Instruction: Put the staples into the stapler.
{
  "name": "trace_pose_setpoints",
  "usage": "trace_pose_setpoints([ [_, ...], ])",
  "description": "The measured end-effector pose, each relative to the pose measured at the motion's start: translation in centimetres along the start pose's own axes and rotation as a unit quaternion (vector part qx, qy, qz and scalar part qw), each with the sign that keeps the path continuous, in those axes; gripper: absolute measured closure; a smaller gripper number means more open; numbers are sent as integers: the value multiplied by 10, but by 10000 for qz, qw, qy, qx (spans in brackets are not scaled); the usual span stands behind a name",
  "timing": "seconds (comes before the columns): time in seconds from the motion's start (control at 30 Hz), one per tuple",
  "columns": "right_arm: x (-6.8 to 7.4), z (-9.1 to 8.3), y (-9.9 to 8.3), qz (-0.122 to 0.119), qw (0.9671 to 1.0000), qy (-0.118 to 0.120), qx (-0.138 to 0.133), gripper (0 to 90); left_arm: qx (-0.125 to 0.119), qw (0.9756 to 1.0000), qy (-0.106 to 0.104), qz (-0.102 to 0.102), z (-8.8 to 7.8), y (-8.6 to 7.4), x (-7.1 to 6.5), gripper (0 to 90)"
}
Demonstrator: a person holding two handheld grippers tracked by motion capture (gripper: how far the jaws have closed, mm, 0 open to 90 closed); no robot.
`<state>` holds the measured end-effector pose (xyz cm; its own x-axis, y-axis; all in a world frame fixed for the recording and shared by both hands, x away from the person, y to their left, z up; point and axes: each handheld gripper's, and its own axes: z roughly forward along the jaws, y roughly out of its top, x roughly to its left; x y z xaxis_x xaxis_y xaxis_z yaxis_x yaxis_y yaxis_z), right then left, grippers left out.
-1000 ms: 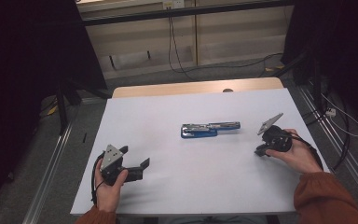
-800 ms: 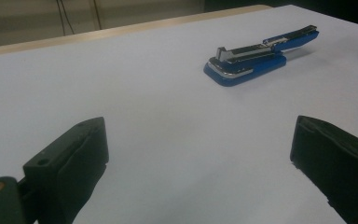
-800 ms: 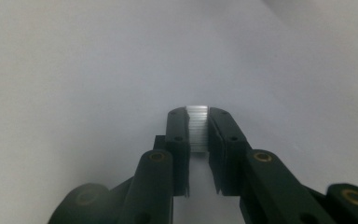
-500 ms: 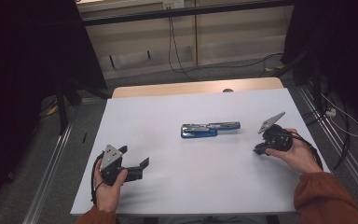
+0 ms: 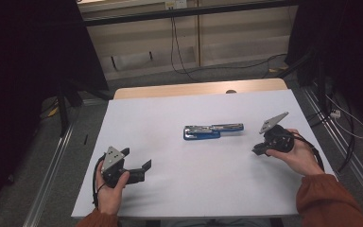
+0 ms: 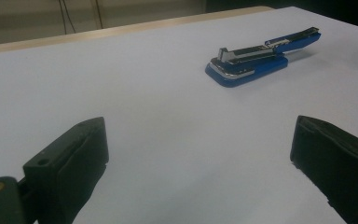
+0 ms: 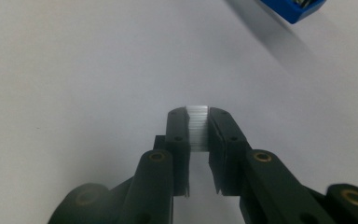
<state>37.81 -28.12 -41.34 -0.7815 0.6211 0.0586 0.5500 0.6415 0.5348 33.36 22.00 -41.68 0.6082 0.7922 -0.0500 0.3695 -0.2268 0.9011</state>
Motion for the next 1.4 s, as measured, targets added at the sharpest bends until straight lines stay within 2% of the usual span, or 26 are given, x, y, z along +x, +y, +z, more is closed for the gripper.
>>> trace_pose_setpoints([
  [0.13, 3, -1, 4, -43, 9999, 9, -92, 792, 46, 10000, 16, -5, 0, 0, 0, 44],
  [0.23, 4, -3, 6, -167, 9997, 5, -155, 793, 56, 10000, 31, -7, 0, 0, 1, 44],
  [0.5, 7, -5, 13, -228, 9994, 10, -268, 792, 50, 10000, -2, -42, 2, 0, 1, 44],
  [0.83, 11, -1, 35, -408, 9983, 76, -408, 792, 40, 10000, -1, -39, 1, 0, 1, 44],
  [1.4, 8, 8, 63, -456, 9967, 24, -670, 792, 22, 10000, -7, -35, 0, 0, 0, 44],
])
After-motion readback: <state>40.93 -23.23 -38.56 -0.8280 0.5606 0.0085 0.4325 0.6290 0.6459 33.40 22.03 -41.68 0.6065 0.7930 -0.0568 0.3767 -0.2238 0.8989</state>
